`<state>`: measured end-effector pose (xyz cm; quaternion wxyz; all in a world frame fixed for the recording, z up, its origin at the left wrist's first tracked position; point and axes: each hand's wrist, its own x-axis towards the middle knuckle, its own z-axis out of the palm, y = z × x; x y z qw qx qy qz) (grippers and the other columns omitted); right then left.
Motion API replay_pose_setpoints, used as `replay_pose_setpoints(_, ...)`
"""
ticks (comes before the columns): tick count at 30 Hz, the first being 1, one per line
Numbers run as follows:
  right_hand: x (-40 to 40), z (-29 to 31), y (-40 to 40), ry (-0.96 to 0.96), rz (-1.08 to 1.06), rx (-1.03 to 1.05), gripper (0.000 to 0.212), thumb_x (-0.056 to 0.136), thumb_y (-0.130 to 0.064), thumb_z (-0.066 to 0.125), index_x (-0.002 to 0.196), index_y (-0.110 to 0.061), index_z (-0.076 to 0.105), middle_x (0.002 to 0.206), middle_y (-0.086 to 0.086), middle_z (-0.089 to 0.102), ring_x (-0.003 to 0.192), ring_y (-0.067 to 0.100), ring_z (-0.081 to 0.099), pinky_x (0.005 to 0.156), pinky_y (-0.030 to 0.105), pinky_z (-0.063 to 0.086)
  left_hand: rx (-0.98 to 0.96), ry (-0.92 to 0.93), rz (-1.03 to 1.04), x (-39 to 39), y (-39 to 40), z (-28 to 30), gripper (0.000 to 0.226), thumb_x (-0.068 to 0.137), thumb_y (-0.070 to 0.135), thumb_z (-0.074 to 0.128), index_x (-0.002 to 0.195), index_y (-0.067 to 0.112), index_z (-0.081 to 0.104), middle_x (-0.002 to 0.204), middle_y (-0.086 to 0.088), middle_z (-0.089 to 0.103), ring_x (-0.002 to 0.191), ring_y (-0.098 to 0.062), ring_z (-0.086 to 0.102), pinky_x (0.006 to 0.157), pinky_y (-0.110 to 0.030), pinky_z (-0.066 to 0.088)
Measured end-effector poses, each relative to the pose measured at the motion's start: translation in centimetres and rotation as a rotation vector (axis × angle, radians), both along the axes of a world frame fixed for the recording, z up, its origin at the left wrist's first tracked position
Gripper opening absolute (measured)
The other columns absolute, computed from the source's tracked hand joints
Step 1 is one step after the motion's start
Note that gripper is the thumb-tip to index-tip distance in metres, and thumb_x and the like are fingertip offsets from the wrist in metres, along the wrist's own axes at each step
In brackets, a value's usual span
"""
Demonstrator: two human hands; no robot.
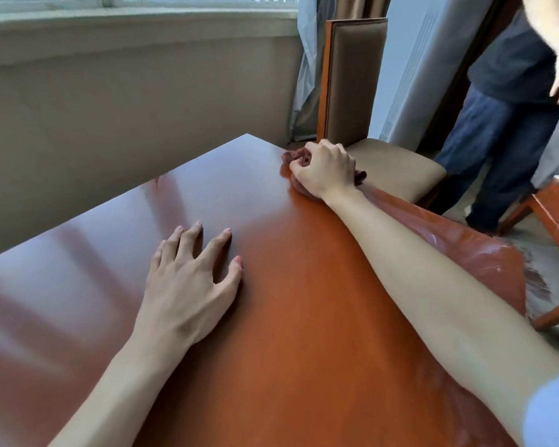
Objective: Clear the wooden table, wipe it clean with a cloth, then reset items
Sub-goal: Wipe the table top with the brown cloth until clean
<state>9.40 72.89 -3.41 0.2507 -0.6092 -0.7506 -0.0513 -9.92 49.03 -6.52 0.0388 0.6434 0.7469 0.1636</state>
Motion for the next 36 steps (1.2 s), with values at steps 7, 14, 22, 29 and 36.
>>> replay_pose_setpoints(7,0.6,0.3,-2.5,-0.010,-0.018,-0.019,0.030,0.085,-0.046,0.057,0.096,-0.022,0.070,0.104,0.007,0.066,0.102,0.036,0.060,0.084,0.042,0.049,-0.033,-0.011,0.003,0.4,-0.4,0.7,0.066,0.091,0.067,0.022,0.153,0.046,0.032,0.164,-0.001,0.023,0.153,-0.024,0.010,0.123,-0.042,0.012)
replay_pose_setpoints(14,5.7,-0.3,-26.1,0.014,0.208,0.002,0.027,0.082,-0.048,0.059,0.093,-0.027,0.072,0.092,-0.008,0.061,0.088,0.022,0.056,0.077,0.035,0.048,-0.062,-0.021,-0.036,0.5,-1.0,1.3,0.058,0.100,0.059,0.034,0.155,0.039,0.034,0.163,-0.010,0.025,0.152,-0.032,0.014,0.123,-0.047,0.011)
replay_pose_setpoints(22,5.8,0.0,-26.8,-0.003,0.247,0.018,0.027,0.082,-0.050,0.060,0.096,-0.030,0.073,0.093,-0.009,0.062,0.088,0.021,0.058,0.075,0.033,0.048,-0.051,-0.012,-0.039,0.4,-1.0,1.0,0.058,0.101,0.058,0.033,0.155,0.039,0.033,0.164,-0.009,0.024,0.153,-0.031,0.013,0.124,-0.046,0.010)
replay_pose_setpoints(29,0.7,0.1,-2.6,0.017,-0.008,-0.011,0.036,0.087,-0.049,0.057,0.105,-0.022,0.073,0.109,0.008,0.067,0.108,0.037,0.059,0.086,0.042,0.048,-0.032,0.008,-0.012,0.0,-0.2,0.4,0.067,0.090,0.066,0.020,0.153,0.047,0.030,0.164,0.000,0.022,0.153,-0.022,0.012,0.124,-0.042,0.013)
replay_pose_setpoints(36,-1.5,0.6,3.2,0.046,-0.085,-0.072,0.035,0.091,-0.044,0.055,0.108,-0.019,0.070,0.119,0.011,0.064,0.116,0.040,0.055,0.094,0.045,0.044,-0.050,0.014,0.009,0.1,-0.3,0.7,0.068,0.088,0.069,0.018,0.153,0.051,0.027,0.166,0.004,0.019,0.154,-0.018,0.007,0.125,-0.039,0.010)
